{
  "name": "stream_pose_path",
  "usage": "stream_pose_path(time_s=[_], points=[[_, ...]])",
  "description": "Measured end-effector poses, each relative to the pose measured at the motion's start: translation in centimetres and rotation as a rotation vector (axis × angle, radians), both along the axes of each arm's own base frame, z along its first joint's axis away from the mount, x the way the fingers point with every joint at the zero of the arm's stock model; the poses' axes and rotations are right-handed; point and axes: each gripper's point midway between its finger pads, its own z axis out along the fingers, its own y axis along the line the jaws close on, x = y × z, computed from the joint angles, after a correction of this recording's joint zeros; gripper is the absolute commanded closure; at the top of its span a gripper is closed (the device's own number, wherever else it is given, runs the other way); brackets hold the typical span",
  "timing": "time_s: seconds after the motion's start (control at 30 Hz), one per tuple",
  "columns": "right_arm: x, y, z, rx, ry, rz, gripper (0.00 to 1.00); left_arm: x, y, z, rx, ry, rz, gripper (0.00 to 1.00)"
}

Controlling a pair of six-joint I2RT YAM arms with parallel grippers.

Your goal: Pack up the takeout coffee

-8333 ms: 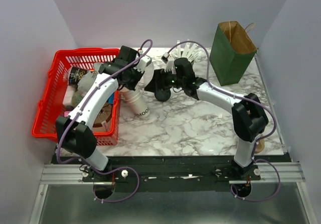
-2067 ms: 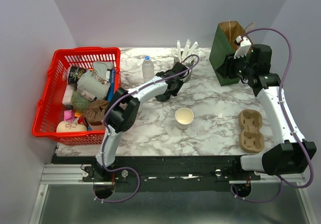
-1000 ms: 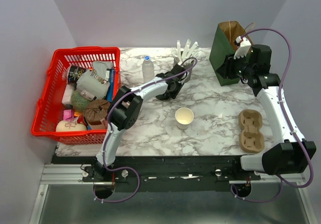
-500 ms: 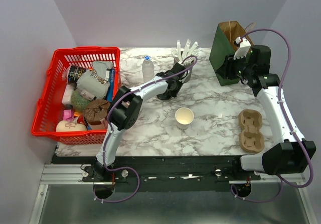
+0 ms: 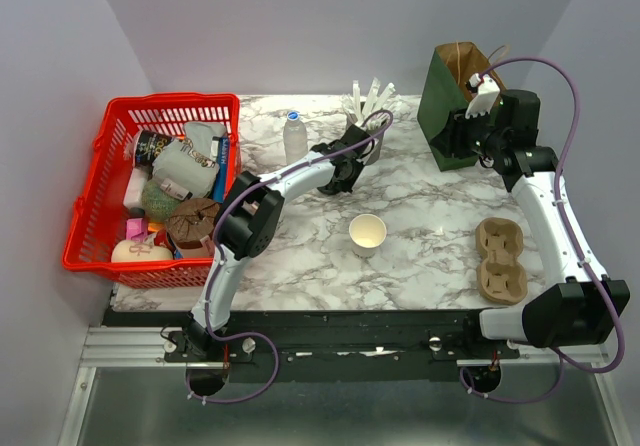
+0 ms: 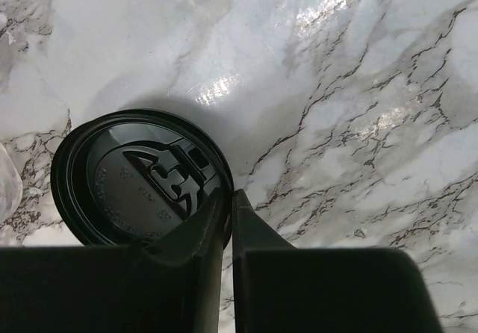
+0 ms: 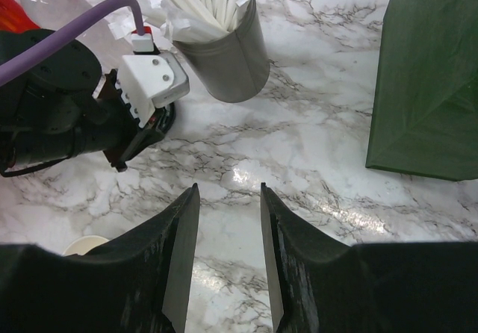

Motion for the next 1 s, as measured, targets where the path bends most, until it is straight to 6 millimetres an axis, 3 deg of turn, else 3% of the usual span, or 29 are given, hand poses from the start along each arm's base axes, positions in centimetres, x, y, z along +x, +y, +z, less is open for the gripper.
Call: stream_pose_path(time_s=[0.2,0.4,0.5,0.53,0.57,0.6,0.7,0.83,1.0], points=[[0.0,0.0,0.0,0.003,0.002,-0.002,0.53,-0.1,-0.1,0.9,-0.015,-0.004,-0.001,0.80],[0.0,0.0,-0.1,0.007,0.006,-0.003,0.53,-0.9,0.8,4.3,-0.091,-0.003,-0.017,0.71],[-0.1,0.0,-0.4,0.008,0.013,-0.005,0.53,-0.8,1.8,5.4,-0.152,0.019,-0.020,0.95],[-0.1,0.0,-0.5,0.009,0.015,-0.005,0.53,-0.8,2.1,5.5,-0.169,0.031,-0.022,0.95],[-0.1,0.1,-0.5,0.009,0.016,-0.004,0.53,-0.9,2.3,5.5,-0.182,0.044,-0.023,0.93],[-0.1,0.1,-0.5,0.009,0.016,-0.005,0.53,-1.0,2.5,5.3,-0.192,0.055,-0.027,0.79],[-0.1,0.1,-0.5,0.011,0.015,-0.006,0.53,-1.7,2.8,4.5,-0.204,0.093,-0.040,0.63],[-0.1,0.1,-0.5,0.014,0.017,-0.007,0.53,-2.8,2.3,3.6,-0.220,0.132,-0.070,0.55],[-0.2,0.1,-1.2,0.013,0.030,-0.007,0.52,-2.8,1.3,4.1,-0.244,0.125,-0.071,0.48]])
